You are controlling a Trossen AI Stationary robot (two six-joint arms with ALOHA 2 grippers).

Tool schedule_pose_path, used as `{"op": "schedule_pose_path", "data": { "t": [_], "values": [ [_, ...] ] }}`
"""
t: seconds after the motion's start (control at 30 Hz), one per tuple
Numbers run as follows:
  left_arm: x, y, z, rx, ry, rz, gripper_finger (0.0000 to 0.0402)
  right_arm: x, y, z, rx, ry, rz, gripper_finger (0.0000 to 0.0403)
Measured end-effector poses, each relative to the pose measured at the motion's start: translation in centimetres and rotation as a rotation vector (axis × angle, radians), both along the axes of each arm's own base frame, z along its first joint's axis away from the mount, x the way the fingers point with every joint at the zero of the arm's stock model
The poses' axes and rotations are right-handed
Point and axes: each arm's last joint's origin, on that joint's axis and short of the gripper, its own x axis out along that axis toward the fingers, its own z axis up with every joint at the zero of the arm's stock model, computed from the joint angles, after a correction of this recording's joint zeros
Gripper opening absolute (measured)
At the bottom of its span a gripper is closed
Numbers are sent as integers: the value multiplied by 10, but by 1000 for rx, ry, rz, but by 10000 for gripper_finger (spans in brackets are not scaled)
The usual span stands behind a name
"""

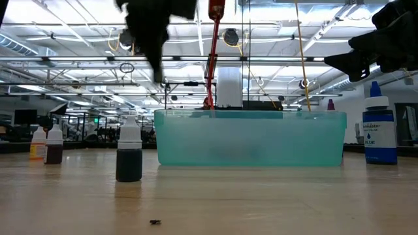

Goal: Pick & Place food coloring
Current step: Put the small green food coloring bottle into the green bin

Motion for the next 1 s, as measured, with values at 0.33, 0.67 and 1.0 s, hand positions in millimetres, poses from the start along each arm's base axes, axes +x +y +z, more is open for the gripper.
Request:
{"op": "schedule_pose_path", "data": {
  "t": [0.33, 0.67, 1.0],
  "values": [
    [23, 7, -2, 11, -131, -134, 60, 0, 0, 0, 0, 1, 0, 313],
    [51, 4, -71, -25, 56, -202, 60, 0, 0, 0, 0, 1, 0, 313],
    [65, 14, -118, -52, 161, -171, 60, 0, 0, 0, -1, 3, 0, 313]
  ]
}}
